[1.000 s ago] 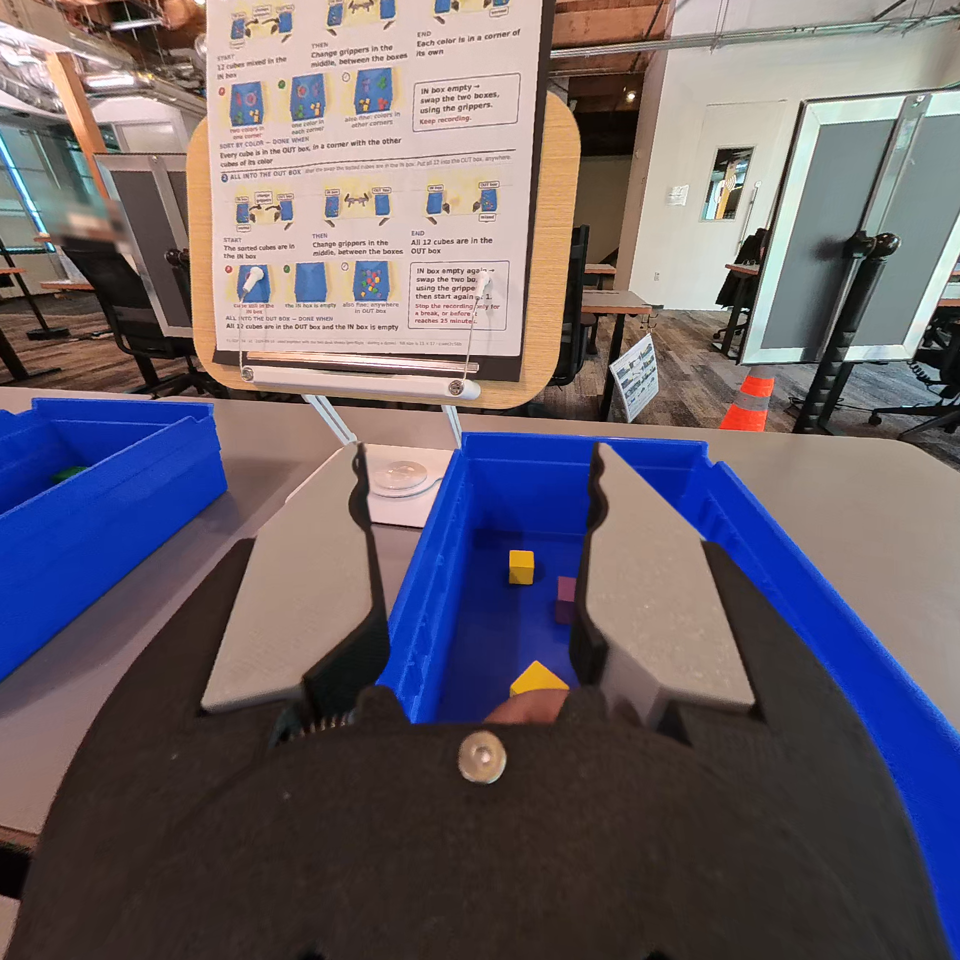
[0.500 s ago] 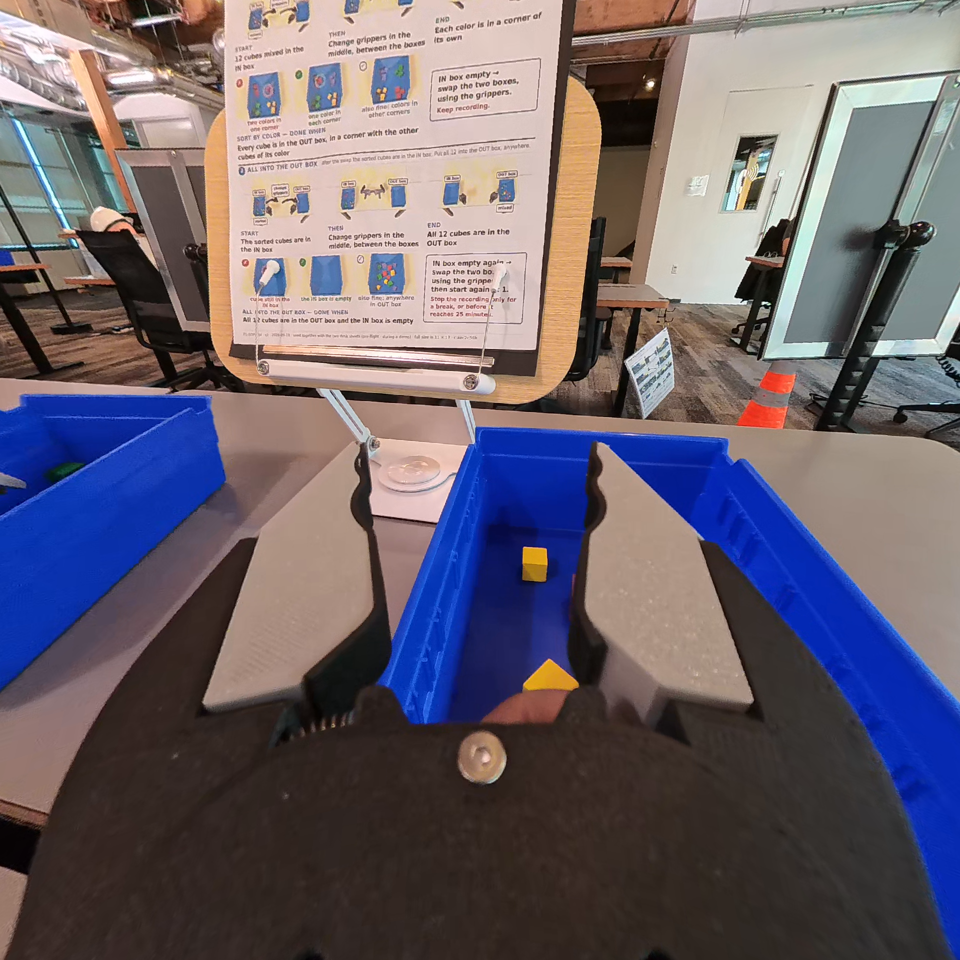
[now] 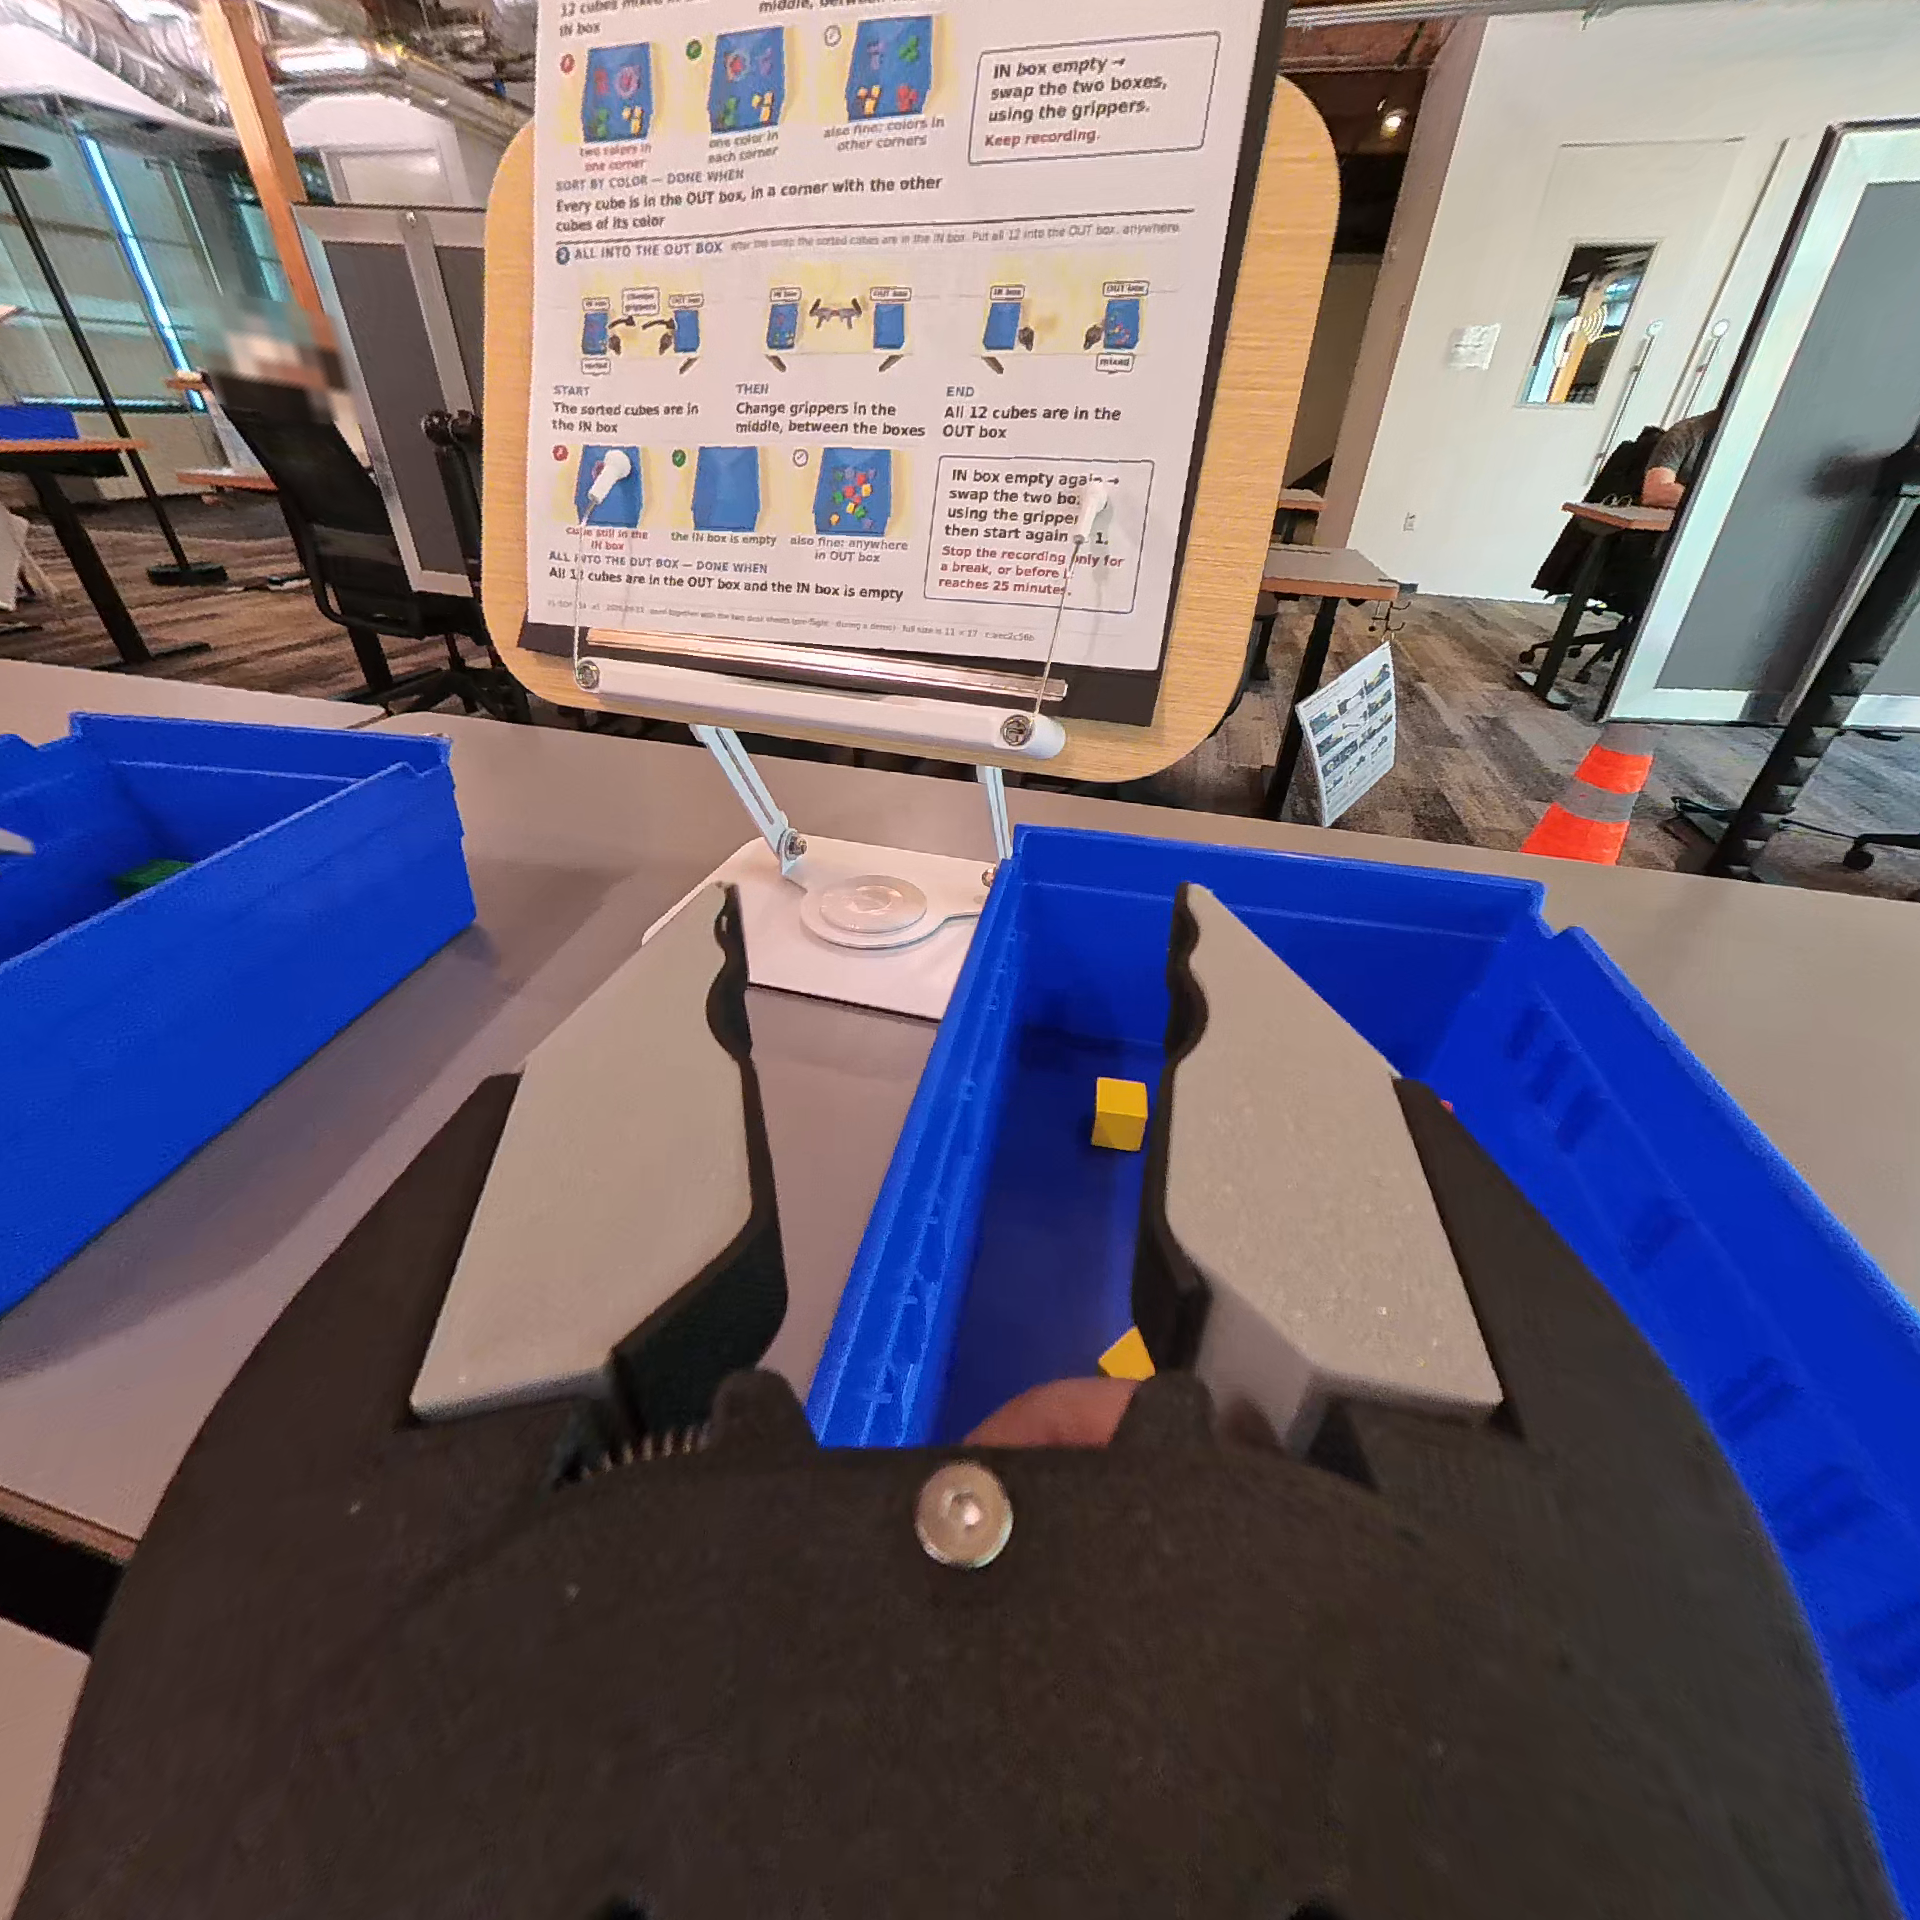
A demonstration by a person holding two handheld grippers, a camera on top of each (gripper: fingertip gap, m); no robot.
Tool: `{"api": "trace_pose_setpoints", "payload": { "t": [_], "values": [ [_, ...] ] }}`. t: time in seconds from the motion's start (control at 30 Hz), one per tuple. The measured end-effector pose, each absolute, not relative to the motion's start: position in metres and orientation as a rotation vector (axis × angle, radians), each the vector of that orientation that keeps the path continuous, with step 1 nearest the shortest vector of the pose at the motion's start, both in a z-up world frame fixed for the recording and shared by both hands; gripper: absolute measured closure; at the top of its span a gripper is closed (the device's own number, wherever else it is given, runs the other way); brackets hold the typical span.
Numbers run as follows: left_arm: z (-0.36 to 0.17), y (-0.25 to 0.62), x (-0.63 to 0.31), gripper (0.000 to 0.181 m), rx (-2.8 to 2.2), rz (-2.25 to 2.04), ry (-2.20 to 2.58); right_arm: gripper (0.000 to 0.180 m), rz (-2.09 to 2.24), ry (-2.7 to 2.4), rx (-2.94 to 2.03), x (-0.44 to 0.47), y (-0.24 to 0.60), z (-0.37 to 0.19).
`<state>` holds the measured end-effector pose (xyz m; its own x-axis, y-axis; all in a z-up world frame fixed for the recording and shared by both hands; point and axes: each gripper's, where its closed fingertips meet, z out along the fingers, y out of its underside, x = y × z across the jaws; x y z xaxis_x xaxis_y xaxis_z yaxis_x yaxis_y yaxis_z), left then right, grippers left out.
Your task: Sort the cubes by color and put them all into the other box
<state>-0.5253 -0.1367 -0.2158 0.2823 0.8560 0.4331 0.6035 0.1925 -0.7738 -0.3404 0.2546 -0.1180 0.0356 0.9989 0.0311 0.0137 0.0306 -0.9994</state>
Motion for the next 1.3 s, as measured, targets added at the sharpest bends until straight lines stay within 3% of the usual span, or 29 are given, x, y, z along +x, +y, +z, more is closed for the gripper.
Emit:
{"api": "trace_pose_setpoints", "payload": {
  "t": [0.27,0.47,0.6,0.9,1.07,1.23,1.3],
  "values": [
    [-0.205,-0.132,-0.568,0.133,-1.633,0.329,-1.471,0.101,1.211,-1.2,-1.208,-0.338,0.251,-0.114],
    [-0.239,-0.127,-0.586,0.147,-2.045,0.361,-1.476,0.102,1.228,-1.214,-1.194,-0.337,0.245,-0.113],
    [-0.252,-0.135,-0.589,0.146,-2.193,0.374,-1.497,0.102,1.227,-1.233,-1.179,-0.337,0.24,-0.113],
    [-0.282,-0.162,-0.596,0.152,-2.358,0.45,-1.612,0.103,1.231,-1.247,-1.169,-0.338,0.235,-0.114],
    [-0.272,-0.153,-0.6,0.156,-2.401,0.58,-1.524,0.104,1.231,-1.263,-1.167,-0.339,0.232,-0.115],
    [-0.263,-0.163,-0.609,0.13,-2.482,0.787,-1.483,0.104,1.229,-1.272,-1.165,-0.34,0.23,-0.117],
    [-0.271,-0.165,-0.608,0.13,-2.51,0.757,-1.501,0.104,1.232,-1.272,-1.166,-0.34,0.23,-0.117]
  ]
}}
